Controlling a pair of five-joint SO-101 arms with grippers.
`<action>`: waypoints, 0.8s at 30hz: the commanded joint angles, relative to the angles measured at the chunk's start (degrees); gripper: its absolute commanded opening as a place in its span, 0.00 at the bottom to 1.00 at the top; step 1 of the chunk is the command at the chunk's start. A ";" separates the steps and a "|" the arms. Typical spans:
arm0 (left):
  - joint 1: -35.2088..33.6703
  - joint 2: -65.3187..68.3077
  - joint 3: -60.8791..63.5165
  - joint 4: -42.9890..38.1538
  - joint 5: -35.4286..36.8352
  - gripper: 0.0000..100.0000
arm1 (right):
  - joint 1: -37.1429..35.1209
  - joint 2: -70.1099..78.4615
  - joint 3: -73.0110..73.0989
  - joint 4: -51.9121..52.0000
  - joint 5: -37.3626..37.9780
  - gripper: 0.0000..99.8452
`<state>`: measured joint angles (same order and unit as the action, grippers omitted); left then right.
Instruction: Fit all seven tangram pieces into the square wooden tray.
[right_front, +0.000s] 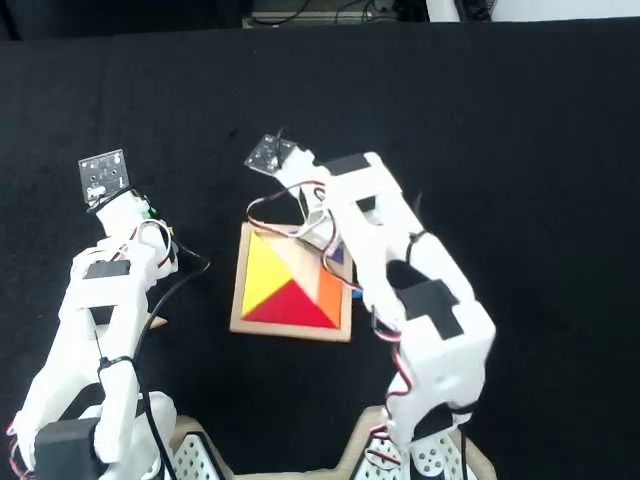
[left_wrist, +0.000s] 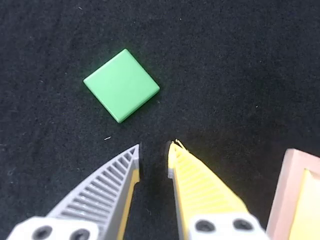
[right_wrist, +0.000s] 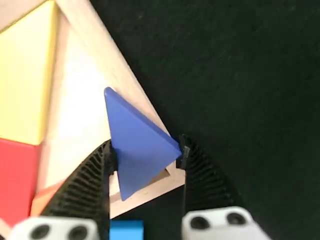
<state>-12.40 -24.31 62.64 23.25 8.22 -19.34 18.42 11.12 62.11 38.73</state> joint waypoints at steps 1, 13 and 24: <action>0.75 -0.09 -1.10 -1.23 -0.26 0.11 | 0.70 -5.76 3.65 -0.18 -0.62 0.07; 0.57 -0.09 -1.19 -1.23 -0.26 0.11 | -1.49 -15.43 11.65 -1.58 -0.18 0.26; 0.57 -0.09 -1.19 -1.23 -0.26 0.11 | 0.26 -26.15 16.84 -2.64 -0.09 0.18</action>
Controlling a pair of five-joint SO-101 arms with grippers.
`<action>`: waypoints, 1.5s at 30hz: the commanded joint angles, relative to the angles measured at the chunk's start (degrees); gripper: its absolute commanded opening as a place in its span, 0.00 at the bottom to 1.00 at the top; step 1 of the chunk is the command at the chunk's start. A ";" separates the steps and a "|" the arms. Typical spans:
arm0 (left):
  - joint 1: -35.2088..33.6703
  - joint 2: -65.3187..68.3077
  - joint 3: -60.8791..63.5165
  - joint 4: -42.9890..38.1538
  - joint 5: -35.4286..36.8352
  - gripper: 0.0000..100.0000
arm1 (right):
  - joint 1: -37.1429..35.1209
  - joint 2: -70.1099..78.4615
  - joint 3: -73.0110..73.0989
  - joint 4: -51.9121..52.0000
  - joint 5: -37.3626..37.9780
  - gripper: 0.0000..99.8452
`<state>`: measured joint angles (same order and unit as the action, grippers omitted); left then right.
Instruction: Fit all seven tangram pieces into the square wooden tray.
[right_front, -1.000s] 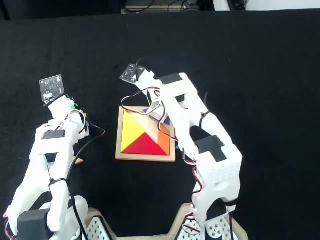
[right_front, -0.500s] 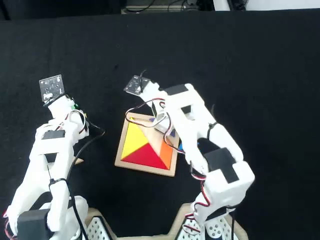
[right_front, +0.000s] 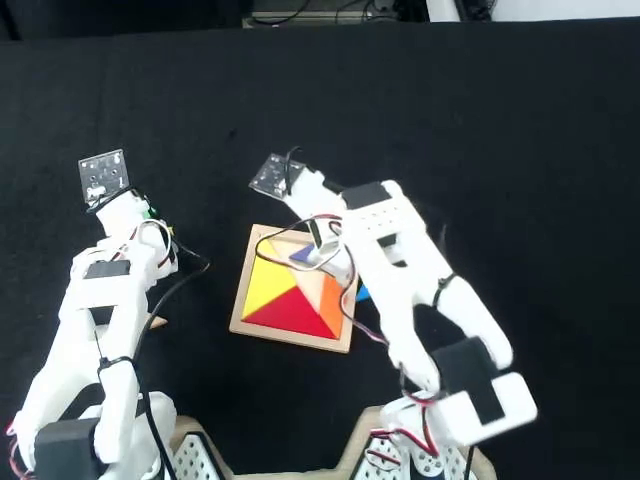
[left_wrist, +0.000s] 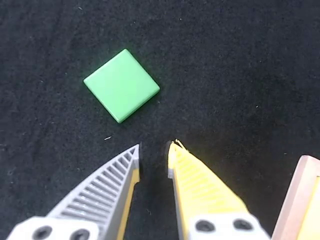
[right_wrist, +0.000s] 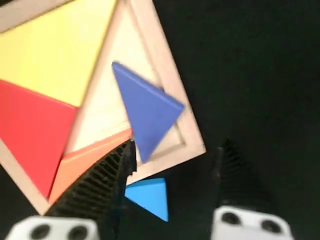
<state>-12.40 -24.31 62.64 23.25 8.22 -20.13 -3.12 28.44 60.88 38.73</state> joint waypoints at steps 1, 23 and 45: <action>0.57 -0.09 -1.19 -1.23 -0.26 0.11 | 1.49 -5.49 -0.57 -2.99 -0.44 0.16; 0.66 -0.09 -1.10 -1.23 -0.26 0.11 | -0.79 6.73 -0.57 -19.87 -4.22 0.01; 0.57 -0.09 -1.10 -1.23 -0.26 0.11 | 3.43 6.20 2.51 -14.51 2.55 0.01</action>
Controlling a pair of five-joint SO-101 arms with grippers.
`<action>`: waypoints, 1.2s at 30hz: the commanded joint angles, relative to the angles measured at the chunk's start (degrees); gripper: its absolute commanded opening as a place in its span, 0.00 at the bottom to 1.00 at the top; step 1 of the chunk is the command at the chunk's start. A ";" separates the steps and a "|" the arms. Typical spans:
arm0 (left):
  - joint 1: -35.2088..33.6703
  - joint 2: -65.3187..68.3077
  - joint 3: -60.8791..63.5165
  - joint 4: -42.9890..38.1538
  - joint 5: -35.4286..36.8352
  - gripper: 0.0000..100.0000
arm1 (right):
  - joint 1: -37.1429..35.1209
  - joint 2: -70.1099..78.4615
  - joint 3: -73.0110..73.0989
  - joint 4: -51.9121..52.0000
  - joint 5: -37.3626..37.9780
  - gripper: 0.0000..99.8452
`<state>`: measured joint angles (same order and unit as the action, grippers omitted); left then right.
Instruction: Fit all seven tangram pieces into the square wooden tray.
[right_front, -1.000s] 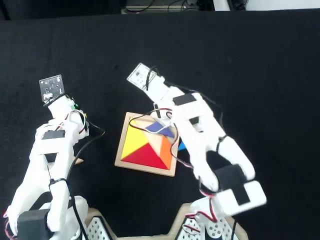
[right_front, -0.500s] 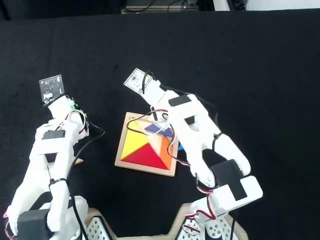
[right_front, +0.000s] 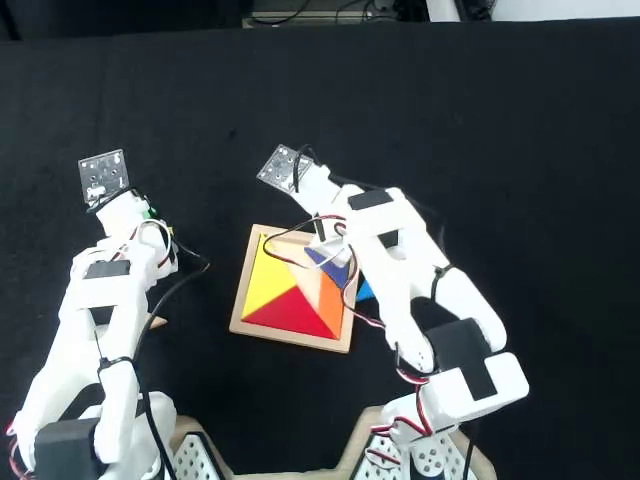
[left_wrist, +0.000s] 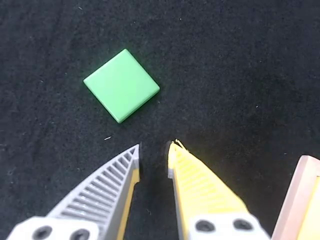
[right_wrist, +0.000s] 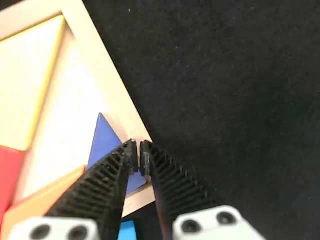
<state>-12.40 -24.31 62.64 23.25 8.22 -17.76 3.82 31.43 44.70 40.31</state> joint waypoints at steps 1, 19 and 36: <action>0.57 -0.09 -1.10 -1.23 -0.26 0.11 | 1.05 -0.75 -0.66 2.99 2.29 0.01; 0.66 -0.09 -1.19 -1.23 -0.26 0.11 | -5.80 -15.69 12.09 -0.88 2.64 0.01; 0.75 -0.09 -1.10 -1.23 -0.26 0.11 | -9.41 -10.86 8.48 -0.79 -0.44 0.01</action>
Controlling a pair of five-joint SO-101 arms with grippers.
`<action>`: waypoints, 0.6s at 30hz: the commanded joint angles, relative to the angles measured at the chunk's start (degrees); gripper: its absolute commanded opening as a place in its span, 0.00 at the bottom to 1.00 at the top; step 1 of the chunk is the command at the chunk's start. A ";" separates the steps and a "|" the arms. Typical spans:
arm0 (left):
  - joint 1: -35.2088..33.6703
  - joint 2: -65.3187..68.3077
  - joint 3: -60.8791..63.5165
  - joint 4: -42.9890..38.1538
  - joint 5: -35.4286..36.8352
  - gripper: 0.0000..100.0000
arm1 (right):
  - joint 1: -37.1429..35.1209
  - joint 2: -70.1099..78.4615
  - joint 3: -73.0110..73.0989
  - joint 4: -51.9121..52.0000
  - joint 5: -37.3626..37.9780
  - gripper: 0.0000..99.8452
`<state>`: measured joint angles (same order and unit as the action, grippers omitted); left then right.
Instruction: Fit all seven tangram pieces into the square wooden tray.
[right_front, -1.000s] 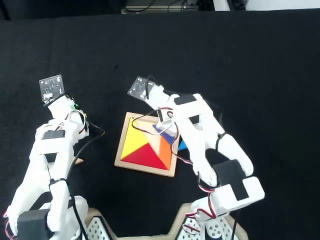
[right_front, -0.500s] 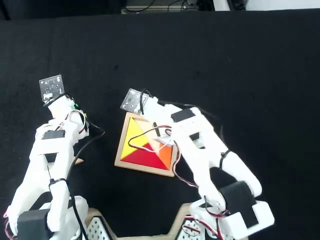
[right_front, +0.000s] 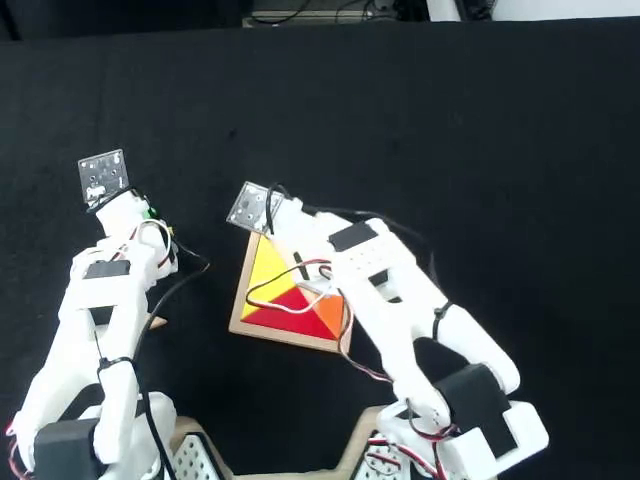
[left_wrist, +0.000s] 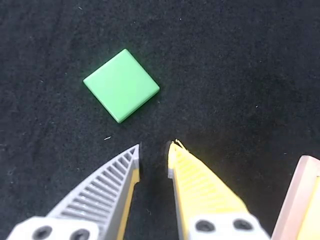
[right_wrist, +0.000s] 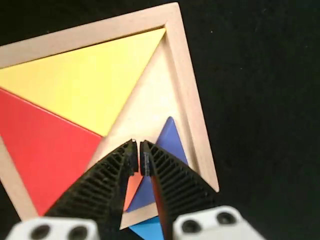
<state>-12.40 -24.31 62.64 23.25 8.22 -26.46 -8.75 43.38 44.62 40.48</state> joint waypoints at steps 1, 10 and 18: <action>0.75 -0.09 -1.10 -1.23 -0.26 0.11 | -0.53 3.12 -4.53 -0.70 -0.70 0.01; 0.66 -0.09 -1.10 -1.23 -0.26 0.11 | 6.33 8.13 -7.16 -0.53 2.73 0.01; 0.66 -0.09 -1.10 -1.23 -0.26 0.11 | 5.80 7.87 -7.25 3.25 5.54 0.01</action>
<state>-12.40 -24.31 62.64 23.25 8.22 -21.19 -0.48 38.64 46.90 45.32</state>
